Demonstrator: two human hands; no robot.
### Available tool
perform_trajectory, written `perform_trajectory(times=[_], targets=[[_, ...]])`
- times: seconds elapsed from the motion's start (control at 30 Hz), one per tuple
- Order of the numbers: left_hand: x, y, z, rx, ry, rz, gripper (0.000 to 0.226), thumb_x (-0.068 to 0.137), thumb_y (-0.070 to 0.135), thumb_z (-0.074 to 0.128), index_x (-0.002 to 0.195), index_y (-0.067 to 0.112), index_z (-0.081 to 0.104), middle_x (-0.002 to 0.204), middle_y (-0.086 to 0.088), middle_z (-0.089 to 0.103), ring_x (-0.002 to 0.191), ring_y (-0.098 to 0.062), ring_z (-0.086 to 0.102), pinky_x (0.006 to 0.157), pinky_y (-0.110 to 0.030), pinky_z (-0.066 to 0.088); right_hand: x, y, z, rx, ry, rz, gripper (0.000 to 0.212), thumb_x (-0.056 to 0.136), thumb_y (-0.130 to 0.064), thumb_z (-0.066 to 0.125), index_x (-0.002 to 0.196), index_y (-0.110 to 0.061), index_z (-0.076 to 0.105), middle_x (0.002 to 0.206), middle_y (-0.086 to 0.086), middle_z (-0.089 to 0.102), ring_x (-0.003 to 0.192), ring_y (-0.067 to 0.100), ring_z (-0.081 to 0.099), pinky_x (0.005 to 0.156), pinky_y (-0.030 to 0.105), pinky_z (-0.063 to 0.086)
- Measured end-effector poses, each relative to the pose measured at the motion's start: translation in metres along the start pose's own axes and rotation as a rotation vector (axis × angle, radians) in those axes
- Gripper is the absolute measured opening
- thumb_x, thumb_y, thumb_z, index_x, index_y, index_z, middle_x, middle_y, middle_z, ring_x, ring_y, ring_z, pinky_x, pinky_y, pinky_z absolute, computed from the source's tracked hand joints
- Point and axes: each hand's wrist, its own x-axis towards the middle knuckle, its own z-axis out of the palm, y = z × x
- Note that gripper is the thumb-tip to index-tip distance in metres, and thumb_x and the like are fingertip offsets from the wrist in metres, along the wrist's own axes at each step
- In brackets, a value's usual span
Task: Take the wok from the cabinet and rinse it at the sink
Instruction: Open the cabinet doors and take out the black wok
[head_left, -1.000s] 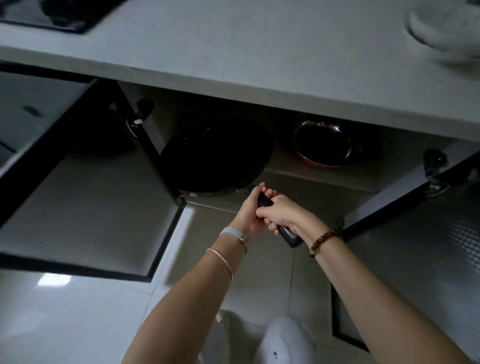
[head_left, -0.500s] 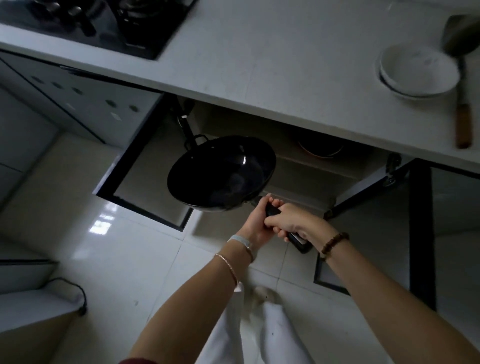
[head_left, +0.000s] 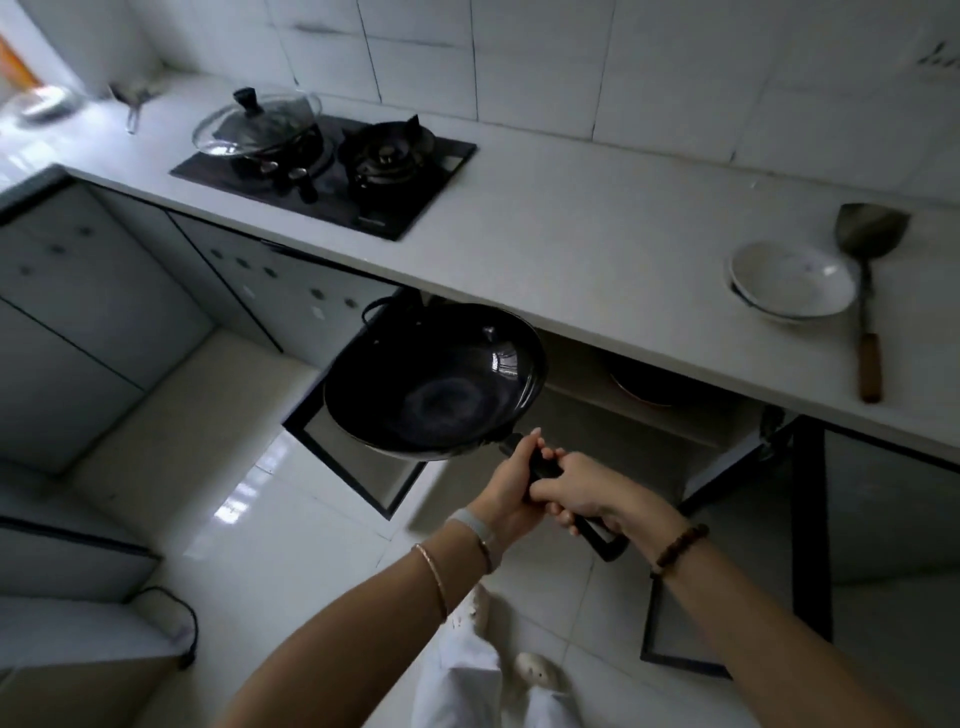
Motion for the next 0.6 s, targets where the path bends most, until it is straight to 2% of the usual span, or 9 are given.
perform_trajectory(times=[0.2, 0.33, 0.4, 0.5, 0.6], targets=[[-0.020, 0.031, 0.023, 0.035, -0.021, 0.085, 0.034, 0.097, 0.033, 0.051, 0.067, 0.018, 0.048, 0.059, 0.003, 0.055, 0.054, -0.009, 0.060, 0.051, -0.021, 0.052, -0.017, -0.031, -0.010, 0.010, 0.034, -0.074, 0.008, 0.087, -0.006, 0.055, 0.091, -0.008, 0.048, 0.054, 0.005, 0.045, 0.031, 0.007, 0.038, 0.034, 0.017, 0.035], [-0.021, 0.054, 0.038, 0.083, -0.037, 0.122, 0.034, 0.096, 0.035, 0.052, 0.066, 0.019, 0.048, 0.055, 0.004, 0.056, 0.051, -0.010, 0.060, 0.055, -0.025, 0.051, -0.018, -0.051, -0.021, 0.029, 0.050, -0.114, 0.005, 0.086, -0.008, 0.057, 0.085, -0.007, 0.052, 0.052, 0.004, 0.047, 0.034, 0.009, 0.041, 0.039, 0.021, 0.038], [-0.015, 0.065, 0.045, 0.109, -0.050, 0.118, 0.032, 0.095, 0.036, 0.052, 0.068, 0.020, 0.048, 0.056, 0.005, 0.056, 0.052, -0.010, 0.061, 0.056, -0.026, 0.050, -0.017, -0.059, -0.027, 0.043, 0.077, -0.125, 0.007, 0.086, -0.009, 0.057, 0.090, -0.008, 0.052, 0.051, 0.003, 0.049, 0.036, 0.010, 0.043, 0.039, 0.022, 0.039], [-0.004, 0.081, 0.059, 0.143, -0.074, 0.102, 0.034, 0.096, 0.033, 0.051, 0.066, 0.019, 0.048, 0.054, 0.005, 0.053, 0.055, -0.010, 0.060, 0.067, -0.027, 0.048, -0.012, -0.072, -0.040, 0.088, 0.112, -0.129, 0.015, 0.087, -0.008, 0.056, 0.101, -0.008, 0.051, 0.054, 0.004, 0.049, 0.037, 0.010, 0.042, 0.038, 0.022, 0.038], [0.012, 0.094, 0.076, 0.176, -0.114, 0.054, 0.036, 0.098, 0.032, 0.049, 0.064, 0.018, 0.047, 0.055, 0.004, 0.053, 0.054, -0.010, 0.060, 0.069, -0.027, 0.049, -0.001, -0.080, -0.056, 0.137, 0.156, -0.098, 0.016, 0.087, -0.009, 0.057, 0.101, -0.004, 0.054, 0.056, 0.004, 0.049, 0.039, 0.010, 0.043, 0.039, 0.022, 0.038]])
